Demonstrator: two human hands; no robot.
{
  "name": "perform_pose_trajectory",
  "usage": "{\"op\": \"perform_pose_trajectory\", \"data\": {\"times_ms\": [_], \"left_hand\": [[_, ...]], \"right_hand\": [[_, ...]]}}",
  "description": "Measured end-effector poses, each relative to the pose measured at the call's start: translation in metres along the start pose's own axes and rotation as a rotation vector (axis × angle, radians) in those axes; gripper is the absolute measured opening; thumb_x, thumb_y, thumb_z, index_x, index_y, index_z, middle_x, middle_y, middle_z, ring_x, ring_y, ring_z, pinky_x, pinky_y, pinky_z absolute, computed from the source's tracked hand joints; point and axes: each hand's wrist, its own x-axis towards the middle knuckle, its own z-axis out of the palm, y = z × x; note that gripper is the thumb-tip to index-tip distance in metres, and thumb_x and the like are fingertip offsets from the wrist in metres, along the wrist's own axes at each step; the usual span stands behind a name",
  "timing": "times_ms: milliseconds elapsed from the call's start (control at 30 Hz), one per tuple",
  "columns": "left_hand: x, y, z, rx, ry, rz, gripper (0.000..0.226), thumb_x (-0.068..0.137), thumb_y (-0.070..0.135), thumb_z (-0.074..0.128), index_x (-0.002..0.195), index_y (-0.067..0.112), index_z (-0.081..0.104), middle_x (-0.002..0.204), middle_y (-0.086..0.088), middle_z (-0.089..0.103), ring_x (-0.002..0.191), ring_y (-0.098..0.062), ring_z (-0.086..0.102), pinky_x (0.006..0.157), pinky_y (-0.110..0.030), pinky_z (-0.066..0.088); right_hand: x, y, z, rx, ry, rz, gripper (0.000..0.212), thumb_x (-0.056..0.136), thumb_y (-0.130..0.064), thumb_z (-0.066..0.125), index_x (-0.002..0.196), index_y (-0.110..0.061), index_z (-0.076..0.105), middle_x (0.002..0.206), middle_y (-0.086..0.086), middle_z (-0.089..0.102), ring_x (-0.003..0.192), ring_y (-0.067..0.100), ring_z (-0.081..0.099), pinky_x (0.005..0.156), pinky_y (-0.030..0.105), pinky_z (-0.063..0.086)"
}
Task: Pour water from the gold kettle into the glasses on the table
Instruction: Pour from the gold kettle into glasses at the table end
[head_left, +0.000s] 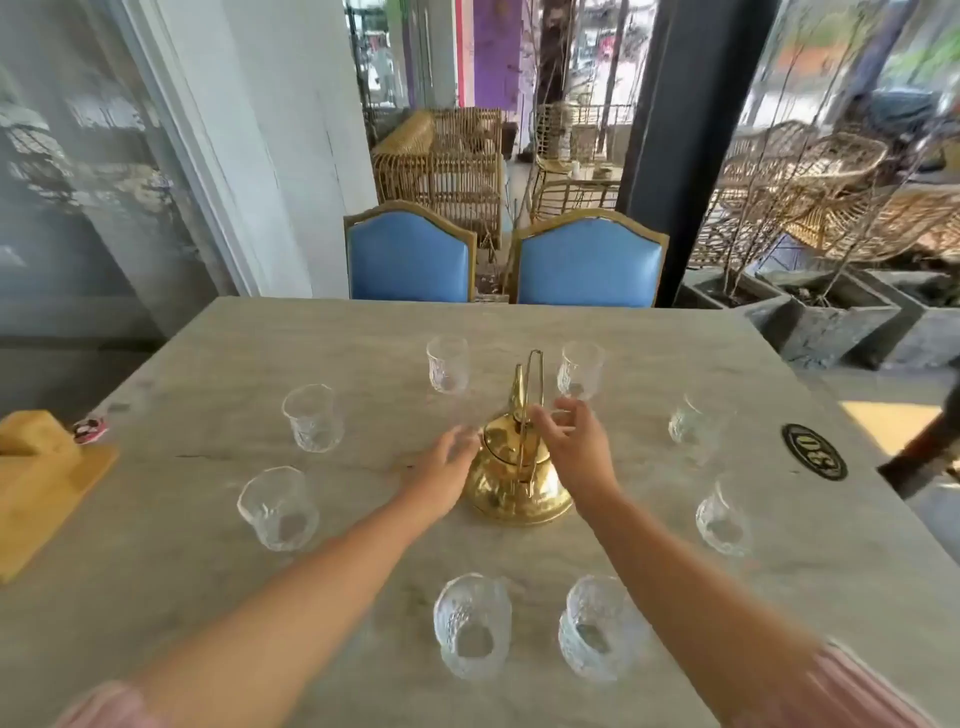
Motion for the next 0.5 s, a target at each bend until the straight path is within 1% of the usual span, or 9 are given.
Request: {"op": "perform_pose_trajectory", "data": {"times_ms": [67,133,200,233,267,333,367,433,500], "left_hand": [[0.013,-0.007,0.002,0.021,-0.027,0.043,0.05,0.1,0.038,0.033,0.147,0.021,0.031,0.152,-0.002,0.033,0.14,-0.02,0.031,0.106,-0.023,0.018],[0.027,-0.017,0.007,0.051,-0.062,0.088,0.051,0.1,0.038,0.032,0.148,0.022,0.026,0.156,-0.005,0.027,0.143,-0.02,0.026,0.111,-0.028,0.018],[0.041,-0.025,0.012,0.135,-0.091,0.095,0.051,0.101,0.038,0.03,0.149,0.022,0.023,0.157,-0.005,0.023,0.145,-0.02,0.021,0.113,-0.031,0.017],[0.047,-0.029,0.013,0.18,-0.104,0.1,0.051,0.102,0.037,0.029,0.149,0.021,0.021,0.158,-0.005,0.022,0.146,-0.02,0.018,0.113,-0.031,0.016],[0.051,-0.031,0.012,0.198,-0.119,0.115,0.052,0.102,0.037,0.03,0.15,0.021,0.02,0.158,-0.004,0.02,0.146,-0.02,0.015,0.114,-0.032,0.014],[0.056,-0.038,0.012,0.191,-0.138,0.163,0.053,0.102,0.035,0.032,0.15,0.019,0.017,0.159,-0.004,0.016,0.147,-0.02,0.008,0.115,-0.032,0.01],[0.057,-0.041,0.012,0.187,-0.15,0.183,0.054,0.102,0.035,0.033,0.151,0.018,0.016,0.159,-0.004,0.014,0.148,-0.02,0.005,0.116,-0.034,0.008],[0.058,-0.047,0.014,0.191,-0.167,0.216,0.06,0.099,0.043,0.034,0.151,0.02,0.014,0.16,-0.003,0.013,0.148,-0.02,0.003,0.119,-0.04,0.008],[0.059,-0.053,0.014,0.231,-0.19,0.253,0.069,0.092,0.055,0.03,0.151,0.027,0.008,0.16,-0.001,0.009,0.148,-0.019,-0.001,0.119,-0.044,0.008]], "right_hand": [[0.005,-0.001,0.013,0.041,0.067,-0.001,0.049,0.085,-0.034,0.068,0.123,-0.01,0.048,0.102,0.001,0.062,0.08,0.007,0.059,0.069,0.02,0.049],[0.004,0.002,0.023,-0.001,0.092,-0.001,0.041,0.083,-0.034,0.07,0.112,-0.016,0.048,0.094,-0.003,0.062,0.078,0.007,0.06,0.072,0.024,0.053],[0.006,0.002,0.031,-0.032,0.075,0.02,0.029,0.085,-0.032,0.068,0.103,-0.018,0.05,0.086,-0.004,0.06,0.075,0.01,0.058,0.06,0.015,0.049],[0.008,0.003,0.033,-0.007,0.059,0.028,0.021,0.086,-0.031,0.066,0.097,-0.017,0.053,0.081,-0.003,0.06,0.071,0.011,0.058,0.055,0.013,0.047],[0.01,0.003,0.035,0.036,0.053,0.036,0.016,0.089,-0.03,0.063,0.089,-0.015,0.056,0.074,-0.001,0.06,0.065,0.01,0.057,0.054,0.014,0.046],[0.01,0.002,0.038,0.115,0.032,0.065,0.026,0.092,-0.031,0.058,0.072,-0.015,0.054,0.057,-0.002,0.054,0.046,0.007,0.049,0.049,0.016,0.041],[0.01,0.002,0.039,0.172,0.033,0.092,0.032,0.092,-0.034,0.057,0.068,-0.015,0.051,0.05,-0.004,0.048,0.041,0.007,0.043,0.046,0.018,0.038],[0.01,0.001,0.04,0.312,0.053,0.161,0.035,0.092,-0.039,0.056,0.067,-0.015,0.049,0.048,-0.006,0.039,0.04,0.007,0.035,0.044,0.021,0.033],[0.011,0.001,0.04,0.389,0.082,0.199,0.04,0.092,-0.043,0.054,0.063,-0.017,0.044,0.05,-0.005,0.037,0.041,0.008,0.033,0.044,0.022,0.03]]}}
